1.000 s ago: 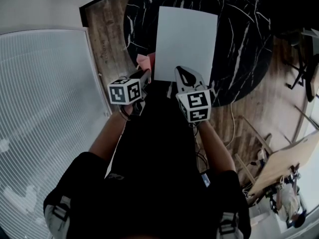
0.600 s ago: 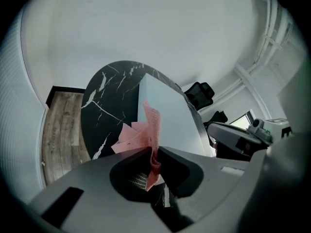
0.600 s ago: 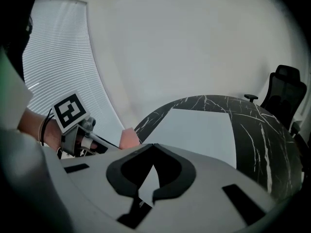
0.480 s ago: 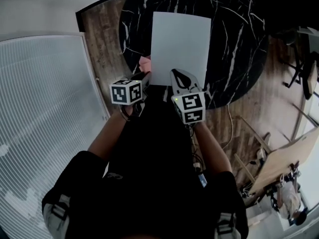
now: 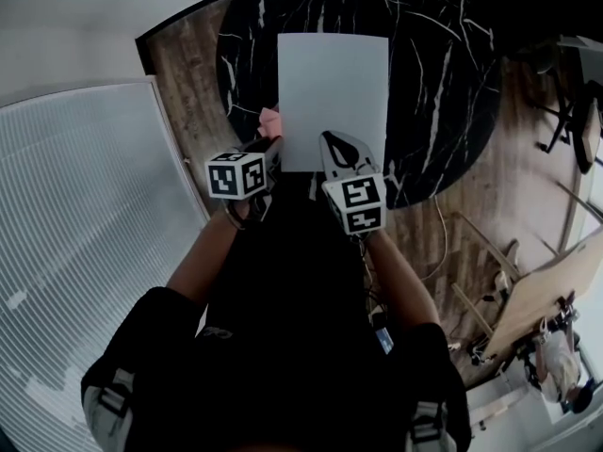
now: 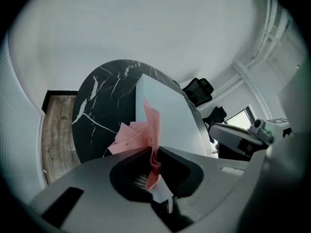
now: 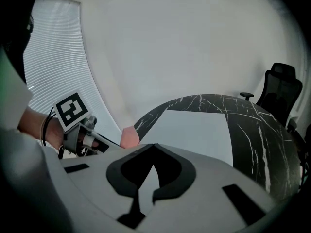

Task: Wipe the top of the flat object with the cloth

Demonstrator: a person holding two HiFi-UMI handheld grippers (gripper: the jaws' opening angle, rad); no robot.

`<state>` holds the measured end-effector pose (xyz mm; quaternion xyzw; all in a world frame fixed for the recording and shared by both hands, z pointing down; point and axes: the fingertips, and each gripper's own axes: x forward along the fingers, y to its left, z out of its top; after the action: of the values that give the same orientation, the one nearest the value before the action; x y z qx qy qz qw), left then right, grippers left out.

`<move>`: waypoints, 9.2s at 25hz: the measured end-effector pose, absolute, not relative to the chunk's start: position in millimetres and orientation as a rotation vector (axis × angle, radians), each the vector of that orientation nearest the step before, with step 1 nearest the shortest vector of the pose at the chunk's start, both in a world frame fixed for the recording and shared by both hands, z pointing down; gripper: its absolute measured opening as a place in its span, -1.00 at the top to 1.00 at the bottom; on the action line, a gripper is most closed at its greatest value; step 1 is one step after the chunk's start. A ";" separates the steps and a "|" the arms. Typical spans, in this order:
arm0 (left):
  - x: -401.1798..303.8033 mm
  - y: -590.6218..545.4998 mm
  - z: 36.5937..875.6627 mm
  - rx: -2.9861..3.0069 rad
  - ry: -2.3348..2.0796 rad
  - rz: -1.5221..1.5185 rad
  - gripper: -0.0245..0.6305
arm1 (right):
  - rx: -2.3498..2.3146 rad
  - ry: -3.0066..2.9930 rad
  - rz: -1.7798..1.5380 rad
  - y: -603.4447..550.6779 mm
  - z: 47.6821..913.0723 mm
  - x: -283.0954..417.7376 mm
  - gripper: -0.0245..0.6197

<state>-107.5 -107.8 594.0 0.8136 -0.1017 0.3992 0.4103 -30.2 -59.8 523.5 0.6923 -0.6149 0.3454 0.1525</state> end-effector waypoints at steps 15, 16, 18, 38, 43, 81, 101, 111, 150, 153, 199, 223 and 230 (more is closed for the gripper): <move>-76.4 -139.2 595.5 2.060 -0.207 1.040 0.85 | 2.043 -1.699 1.012 -81.0 518.3 -0.9 0.94; -74.4 -141.6 595.2 2.061 -0.205 1.041 0.85 | 2.045 -1.693 1.013 -82.3 518.1 1.2 0.94; -70.1 -145.7 595.2 2.065 -0.195 1.042 0.85 | 2.049 -1.681 1.015 -84.9 518.4 5.0 0.94; -19.2 -205.8 595.8 2.089 -0.138 1.056 0.85 | 2.101 -1.598 1.061 -119.9 518.6 33.3 0.94; -5.1 -221.3 596.9 2.096 -0.121 1.064 0.85 | 2.112 -1.575 1.079 -128.9 521.0 40.5 0.94; 60.4 -301.3 559.7 2.687 0.602 1.646 0.85 | 2.327 -1.515 1.058 -130.5 522.7 64.4 0.94; 74.7 -249.0 586.0 2.465 0.874 1.952 0.84 | 2.333 -1.661 1.138 -92.3 537.1 75.1 0.94; 84.8 -241.0 588.8 2.439 0.889 2.027 0.84 | 2.316 -1.695 1.170 -79.9 544.8 69.3 0.94; 158.6 -165.4 585.7 2.517 0.986 2.052 0.84 | 2.362 -1.660 1.182 -21.4 550.5 107.2 0.94; 164.5 -160.3 585.5 2.532 0.983 2.048 0.84 | 2.369 -1.654 1.179 -15.4 550.4 110.0 0.94; 177.8 -37.6 474.1 2.930 1.944 1.418 0.84 | 1.663 -1.929 0.359 -55.0 502.1 183.1 0.11; 128.0 -144.8 532.8 2.661 -0.071 1.214 0.92 | 2.255 -1.688 1.039 -60.9 569.8 243.1 0.90; 105.4 -137.1 555.2 2.548 -0.193 1.181 0.92 | 2.141 -1.697 1.070 -68.5 587.2 225.0 0.90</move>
<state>105.4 -137.1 555.2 0.8931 -0.0676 0.4139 0.1626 225.0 -68.5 587.2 0.7258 -0.5751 0.3629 0.1036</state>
